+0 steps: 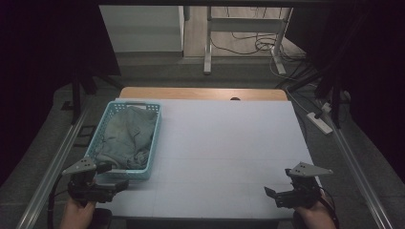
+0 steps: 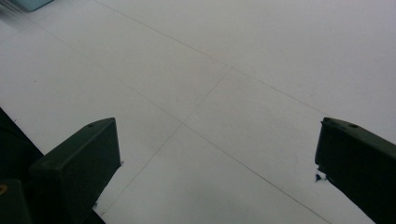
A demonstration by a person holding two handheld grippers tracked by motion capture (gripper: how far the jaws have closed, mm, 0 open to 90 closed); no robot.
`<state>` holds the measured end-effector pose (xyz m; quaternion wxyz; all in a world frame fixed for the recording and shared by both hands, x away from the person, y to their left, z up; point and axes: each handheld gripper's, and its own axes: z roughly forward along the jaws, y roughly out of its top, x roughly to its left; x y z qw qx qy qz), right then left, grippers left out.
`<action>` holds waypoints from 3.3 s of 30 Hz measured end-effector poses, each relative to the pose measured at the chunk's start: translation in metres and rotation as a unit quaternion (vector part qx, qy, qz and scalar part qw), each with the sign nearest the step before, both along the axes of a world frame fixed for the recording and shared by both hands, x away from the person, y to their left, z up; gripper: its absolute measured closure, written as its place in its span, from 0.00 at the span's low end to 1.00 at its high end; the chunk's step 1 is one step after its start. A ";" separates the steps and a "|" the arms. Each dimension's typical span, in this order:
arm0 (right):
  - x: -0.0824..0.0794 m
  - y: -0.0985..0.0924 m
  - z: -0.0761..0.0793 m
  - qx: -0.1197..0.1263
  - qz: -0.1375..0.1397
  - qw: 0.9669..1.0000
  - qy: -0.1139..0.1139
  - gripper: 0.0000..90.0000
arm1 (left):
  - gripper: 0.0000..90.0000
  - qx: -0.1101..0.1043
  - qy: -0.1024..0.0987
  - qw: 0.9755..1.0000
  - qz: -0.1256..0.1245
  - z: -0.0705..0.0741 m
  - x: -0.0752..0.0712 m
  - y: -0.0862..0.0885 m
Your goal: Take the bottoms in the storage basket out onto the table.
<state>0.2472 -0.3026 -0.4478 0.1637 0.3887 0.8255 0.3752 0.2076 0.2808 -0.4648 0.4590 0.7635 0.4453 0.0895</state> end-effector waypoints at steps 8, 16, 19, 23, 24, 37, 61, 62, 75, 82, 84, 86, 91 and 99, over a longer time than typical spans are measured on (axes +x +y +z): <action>0.000 0.001 0.000 -0.002 0.000 1.000 0.003 0.01 | 0.00 -0.008 -0.011 1.000 -0.006 0.005 0.007 0.001; 0.001 0.000 0.000 -0.001 -0.001 1.000 0.004 0.01 | 0.00 -0.025 0.002 0.999 -0.042 0.005 0.018 0.003; 0.002 0.000 0.000 0.004 -0.003 1.000 0.005 0.01 | 0.00 -0.007 0.006 0.999 -0.046 0.006 0.021 0.002; 0.002 -0.001 0.000 0.005 -0.003 1.000 0.006 0.01 | 0.00 0.009 0.001 0.999 -0.052 0.009 0.027 0.002; 0.002 -0.001 0.000 0.005 -0.003 1.000 0.006 0.01 | 0.00 0.013 0.001 0.999 -0.053 0.010 0.027 0.002; 0.003 0.000 -0.001 0.005 -0.002 1.000 0.008 0.01 | 0.00 0.001 0.002 0.999 -0.048 0.012 0.047 0.005; 0.004 0.000 -0.001 0.002 -0.001 1.000 0.012 0.01 | 0.00 -0.009 0.026 0.999 -0.028 0.014 0.089 0.010; 0.004 0.000 -0.001 0.002 -0.001 1.000 0.012 0.01 | 0.00 -0.009 0.026 0.999 -0.028 0.014 0.089 0.010; 0.004 0.000 -0.001 0.000 0.000 1.000 0.013 0.01 | 0.00 0.000 0.032 0.999 -0.003 0.014 0.112 0.009; 0.004 0.001 -0.001 0.000 0.001 1.000 0.013 0.01 | 0.00 0.011 0.041 0.999 0.007 0.011 0.127 0.006; 0.004 0.001 -0.001 0.000 0.001 1.000 0.014 0.01 | 0.00 0.016 0.041 0.999 0.011 0.010 0.130 0.004; 0.004 0.000 -0.001 0.000 0.001 1.000 0.014 0.01 | 0.00 0.021 0.044 0.999 0.014 0.009 0.134 0.003; 0.004 0.001 -0.001 0.000 0.001 1.000 0.014 0.01 | 0.00 0.035 0.050 0.998 0.022 0.009 0.143 0.003; 0.004 0.001 -0.001 0.001 0.002 1.000 0.015 0.01 | 0.00 0.067 0.077 0.994 0.038 0.005 0.164 -0.002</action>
